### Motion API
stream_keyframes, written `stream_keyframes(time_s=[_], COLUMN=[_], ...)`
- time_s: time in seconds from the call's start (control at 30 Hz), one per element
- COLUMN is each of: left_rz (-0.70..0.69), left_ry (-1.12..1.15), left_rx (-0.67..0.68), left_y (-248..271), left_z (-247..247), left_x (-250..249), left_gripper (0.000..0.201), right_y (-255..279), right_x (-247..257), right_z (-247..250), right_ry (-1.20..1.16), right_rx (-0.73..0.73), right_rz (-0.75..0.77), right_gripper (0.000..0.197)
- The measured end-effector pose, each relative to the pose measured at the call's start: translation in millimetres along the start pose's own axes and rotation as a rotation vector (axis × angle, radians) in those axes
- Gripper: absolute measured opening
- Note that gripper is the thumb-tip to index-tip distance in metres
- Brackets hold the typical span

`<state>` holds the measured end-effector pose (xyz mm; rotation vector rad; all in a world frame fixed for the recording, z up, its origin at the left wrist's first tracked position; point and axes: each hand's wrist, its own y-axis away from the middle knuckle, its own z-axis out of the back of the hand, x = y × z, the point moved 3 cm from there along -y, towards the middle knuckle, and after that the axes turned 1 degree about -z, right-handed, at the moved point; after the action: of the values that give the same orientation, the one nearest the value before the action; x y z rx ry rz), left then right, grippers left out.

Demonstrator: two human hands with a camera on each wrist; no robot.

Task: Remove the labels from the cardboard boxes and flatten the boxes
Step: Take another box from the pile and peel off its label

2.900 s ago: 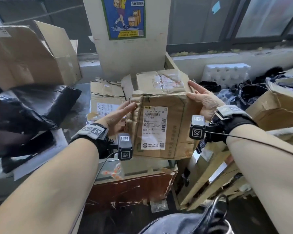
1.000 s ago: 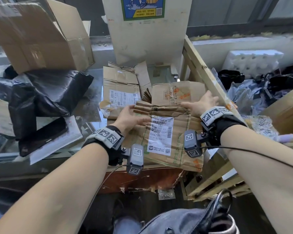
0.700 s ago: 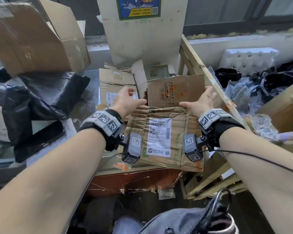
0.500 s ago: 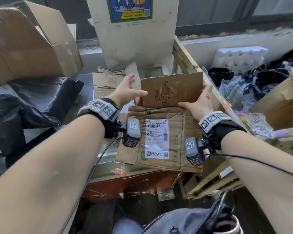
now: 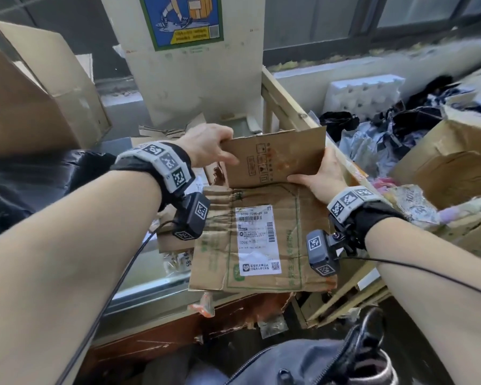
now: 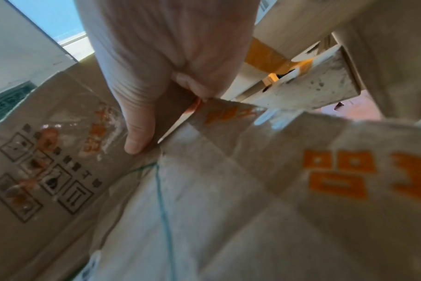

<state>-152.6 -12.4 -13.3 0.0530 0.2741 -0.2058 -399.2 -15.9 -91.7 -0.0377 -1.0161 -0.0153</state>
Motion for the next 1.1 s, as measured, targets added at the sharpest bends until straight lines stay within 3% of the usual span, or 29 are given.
stream_keyframes(time_s=[0.17,0.4,0.5,0.6,0.7,0.8,0.87,0.93,1.0,1.1], left_rz=[-0.044,0.118,0.182,0.243,0.303,0.278,0.216,0.142,0.103,0.157], left_ry=[-0.043,-0.145,-0.092,-0.092,-0.072,-0.200,-0.227,-0.236,-0.263,-0.223], left_rx=[-0.115,-0.124,-0.149,-0.114,-0.069,-0.029,0.021,0.167,0.294,0.427], left_y=[3.8,7.1,13.6,22.4,31.0,36.2,38.7,40.1,43.5,54.0], left_z=[5.3,-17.9,-29.1,-44.8,-57.2,-62.9,-65.1,-72.5,-81.0,-94.1], left_x=[-10.4,-1.6,4.5,15.1,32.7,36.6,28.8,17.6,7.6,4.6], left_gripper=[0.035,0.070,0.071,0.059,0.046,0.032,0.027,0.031,0.039,0.060], right_y=[-9.0,-13.2,-6.2,-0.5,10.6,26.3,33.1,38.0,44.5,52.0], right_x=[-4.7,-1.4,7.6,16.1,26.5,31.6,33.4,31.0,29.5,22.8], right_z=[1.1,-12.4,-22.0,-36.7,-58.9,-67.0,-64.6,-63.4,-62.2,-62.0], right_ry=[-0.016,0.151,0.302,0.580,0.820,0.939,0.997,1.021,1.044,1.068], right_rx=[-0.013,-0.005,0.033,0.204,0.618,0.906,0.956,0.979,0.984,0.960], right_rz=[-0.042,-0.125,-0.112,-0.036,0.177,0.202,0.196,0.192,0.193,0.189], right_gripper=[0.092,0.093,0.108,0.115,0.104,0.108,0.113,0.114,0.114,0.117])
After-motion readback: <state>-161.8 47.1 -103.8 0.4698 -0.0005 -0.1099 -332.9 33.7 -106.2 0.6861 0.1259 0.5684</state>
